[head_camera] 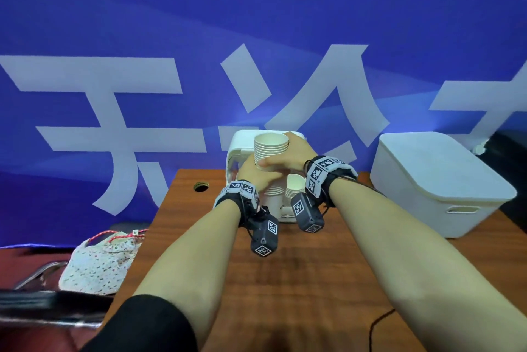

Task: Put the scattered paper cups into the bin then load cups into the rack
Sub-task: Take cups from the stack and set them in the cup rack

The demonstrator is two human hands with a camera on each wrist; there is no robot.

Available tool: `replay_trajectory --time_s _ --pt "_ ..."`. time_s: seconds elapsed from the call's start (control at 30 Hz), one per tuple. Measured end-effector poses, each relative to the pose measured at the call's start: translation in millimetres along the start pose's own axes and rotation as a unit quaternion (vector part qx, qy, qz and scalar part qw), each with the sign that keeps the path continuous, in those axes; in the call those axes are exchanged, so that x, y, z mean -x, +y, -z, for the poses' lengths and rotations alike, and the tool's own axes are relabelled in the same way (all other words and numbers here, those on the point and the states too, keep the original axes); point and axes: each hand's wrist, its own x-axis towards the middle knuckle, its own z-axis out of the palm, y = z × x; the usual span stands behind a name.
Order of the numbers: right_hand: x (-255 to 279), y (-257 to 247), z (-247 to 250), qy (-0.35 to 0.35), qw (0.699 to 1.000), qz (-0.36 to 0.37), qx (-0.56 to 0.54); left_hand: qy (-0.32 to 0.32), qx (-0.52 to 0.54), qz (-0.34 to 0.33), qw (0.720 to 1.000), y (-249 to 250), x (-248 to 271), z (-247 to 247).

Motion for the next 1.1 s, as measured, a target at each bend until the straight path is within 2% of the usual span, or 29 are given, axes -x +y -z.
replay_trajectory --time_s 0.1,0.23,0.33,0.6,0.77,1.1 --pt "3.6 -1.6 4.1 -0.008 0.999 -0.034 0.013 -0.014 0.020 -0.006 1.000 -0.2 -2.5 -1.0" --pt "0.6 3.4 11.3 0.008 0.991 -0.108 0.081 -0.016 0.050 0.034 0.998 0.7 -8.0 -13.8" --pt "-5.8 14.2 18.3 0.032 0.985 -0.136 0.105 -0.046 0.052 0.042 0.997 8.8 -12.4 -17.9" --pt "-0.7 1.6 30.7 0.056 0.986 -0.113 0.113 -0.071 0.029 0.022 0.997 22.8 -19.9 -10.7" --pt "-2.5 2.7 27.8 0.065 0.988 -0.112 0.083 -0.079 0.029 0.015 0.996 26.3 -20.4 -0.6" --pt "-31.6 15.4 41.5 0.043 0.992 -0.111 0.049 -0.114 0.032 0.042 0.992 22.5 -49.0 -5.3"
